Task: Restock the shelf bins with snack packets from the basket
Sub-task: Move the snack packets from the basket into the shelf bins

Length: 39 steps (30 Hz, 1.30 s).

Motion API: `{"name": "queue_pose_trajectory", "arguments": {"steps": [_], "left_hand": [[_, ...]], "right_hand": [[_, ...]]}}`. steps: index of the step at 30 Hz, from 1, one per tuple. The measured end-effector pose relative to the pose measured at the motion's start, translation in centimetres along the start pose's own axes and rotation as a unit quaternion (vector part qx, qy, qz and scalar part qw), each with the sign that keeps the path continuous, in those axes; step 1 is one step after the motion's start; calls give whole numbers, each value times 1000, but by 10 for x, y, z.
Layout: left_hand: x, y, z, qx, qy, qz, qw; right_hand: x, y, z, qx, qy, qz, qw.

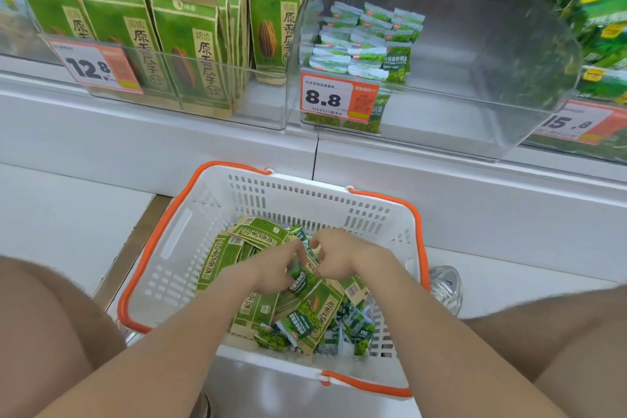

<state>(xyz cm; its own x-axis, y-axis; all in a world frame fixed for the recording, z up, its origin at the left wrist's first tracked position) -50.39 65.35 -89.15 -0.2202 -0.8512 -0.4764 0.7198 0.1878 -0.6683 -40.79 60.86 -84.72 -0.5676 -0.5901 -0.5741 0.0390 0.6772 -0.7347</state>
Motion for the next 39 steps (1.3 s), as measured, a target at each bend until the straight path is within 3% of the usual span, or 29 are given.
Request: {"name": "queue_pose_trajectory", "arguments": {"steps": [2, 4, 6, 9, 17, 24, 26, 28, 30, 32, 33, 35, 39], "left_hand": [[-22, -4, 5, 22, -93, 18, 995], [-52, -14, 9, 50, -182, 84, 978], [-79, -26, 9, 81, -264, 158, 948], [-93, -38, 10, 101, -362, 191, 907], [-116, -56, 24, 134, -406, 239, 872], [-175, -113, 95, 221, -324, 332, 858], [-191, -132, 123, 258, -309, 369, 838], [-204, -154, 154, 300, -236, 443, 811], [-211, -180, 189, 324, -74, 538, 775], [-210, -188, 218, 329, 65, 579, 743], [-210, -185, 230, 328, 115, 581, 736], [-210, -172, 247, 312, 195, 559, 744], [-213, -125, 239, 166, 310, 470, 810]], "right_hand": [[-5, -3, 3, -26, 100, -6, 995], [-17, -6, 7, -45, 176, 25, 983], [-29, -9, 12, -53, 234, 67, 968], [-43, -12, 17, -68, 307, 112, 943], [-65, -30, 3, -109, 414, 167, 888], [-143, -99, -36, -188, 312, 183, 913], [-173, -134, -45, -223, 309, 219, 898], [-206, -172, -47, -262, 341, 279, 859], [-239, -202, -35, -297, 410, 355, 786], [-271, -221, -14, -307, 453, 435, 715], [-284, -224, -3, -296, 456, 470, 695], [-306, -214, 24, -236, 443, 518, 692], [-334, -178, 76, -48, 359, 555, 749]]}}
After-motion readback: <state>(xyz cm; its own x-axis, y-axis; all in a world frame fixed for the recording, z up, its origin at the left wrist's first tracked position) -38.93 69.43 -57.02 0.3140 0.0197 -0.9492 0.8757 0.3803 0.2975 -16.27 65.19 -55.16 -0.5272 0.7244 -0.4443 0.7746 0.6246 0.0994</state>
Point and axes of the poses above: each hand's wrist, its own y-axis towards the middle knuckle, its own x-axis out of the palm, z = x × y, the point moved 10 cm from there along y, towards the middle knuckle, and after that the axes turned 9 degrees about -z, right-handed, at the moved point
